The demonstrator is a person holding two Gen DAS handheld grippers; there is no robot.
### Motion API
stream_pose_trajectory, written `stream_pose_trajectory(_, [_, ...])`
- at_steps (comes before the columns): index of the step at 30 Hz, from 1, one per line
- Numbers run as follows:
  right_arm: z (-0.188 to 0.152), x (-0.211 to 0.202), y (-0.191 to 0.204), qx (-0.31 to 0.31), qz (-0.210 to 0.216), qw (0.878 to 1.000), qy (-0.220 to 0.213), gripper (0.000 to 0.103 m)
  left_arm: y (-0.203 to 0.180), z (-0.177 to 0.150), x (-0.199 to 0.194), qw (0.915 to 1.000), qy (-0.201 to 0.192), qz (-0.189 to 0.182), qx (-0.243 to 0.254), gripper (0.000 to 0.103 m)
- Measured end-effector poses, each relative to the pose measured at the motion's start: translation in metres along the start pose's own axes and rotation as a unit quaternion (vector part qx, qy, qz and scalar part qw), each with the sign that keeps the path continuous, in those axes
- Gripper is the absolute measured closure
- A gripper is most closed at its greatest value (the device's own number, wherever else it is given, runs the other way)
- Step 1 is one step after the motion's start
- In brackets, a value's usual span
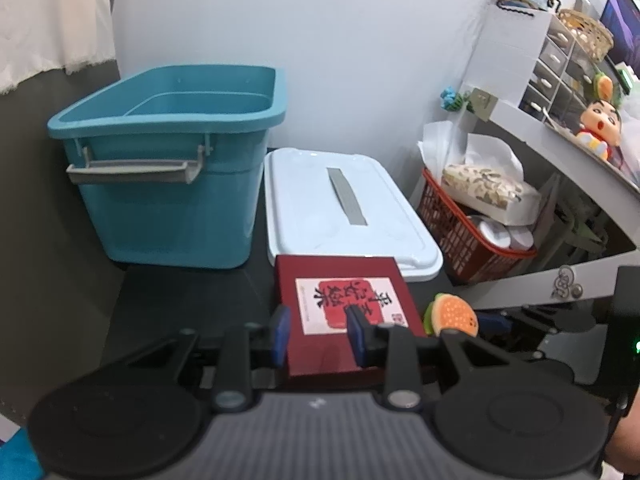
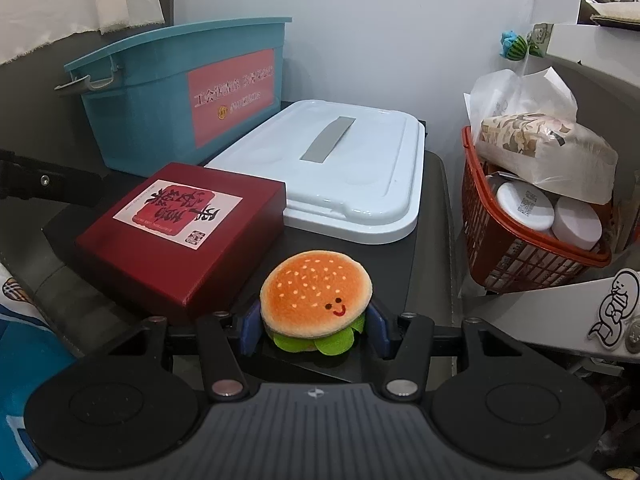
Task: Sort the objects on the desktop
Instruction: 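Lift the hamburger with the right tool toward the left tool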
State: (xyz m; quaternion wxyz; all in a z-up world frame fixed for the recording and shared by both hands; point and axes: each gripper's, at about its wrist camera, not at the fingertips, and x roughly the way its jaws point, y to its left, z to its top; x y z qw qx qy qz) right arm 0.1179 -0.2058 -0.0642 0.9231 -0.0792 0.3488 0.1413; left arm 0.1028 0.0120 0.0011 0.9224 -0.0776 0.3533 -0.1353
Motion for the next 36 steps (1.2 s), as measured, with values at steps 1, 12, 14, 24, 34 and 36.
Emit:
stream_pose_trajectory(1, [0.0,0.0,0.0,0.0,0.001,1.0,0.002,0.046,0.0,0.0,-0.001,1.0,-0.001,0.0,0.0,0.069])
stream_pose_trajectory(12, [-0.002,-0.017,0.006,-0.009,-0.009,1.0,-0.007,0.046,-0.009,0.003,-0.007,0.9998,-0.006,-0.017,0.012,0.066])
stream_pose_trajectory(14, [-0.001,-0.026,0.007,-0.011,-0.013,1.0,-0.017,0.046,-0.011,0.004,-0.009,0.9997,-0.009,-0.018,0.015,0.065])
stream_pose_trajectory(24, [0.01,-0.07,0.015,-0.011,0.01,0.995,-0.1,0.046,-0.017,0.005,-0.023,0.9985,-0.018,-0.05,0.016,0.054])
stream_pose_trajectory(34, [0.008,-0.083,0.038,-0.033,0.056,0.989,-0.129,0.046,-0.014,0.012,-0.042,0.9932,-0.05,-0.105,-0.008,0.041])
stream_pose_trajectory(36, [0.008,-0.082,0.041,-0.037,0.066,0.988,-0.135,0.046,-0.015,0.012,-0.042,0.992,-0.05,-0.116,-0.01,0.039])
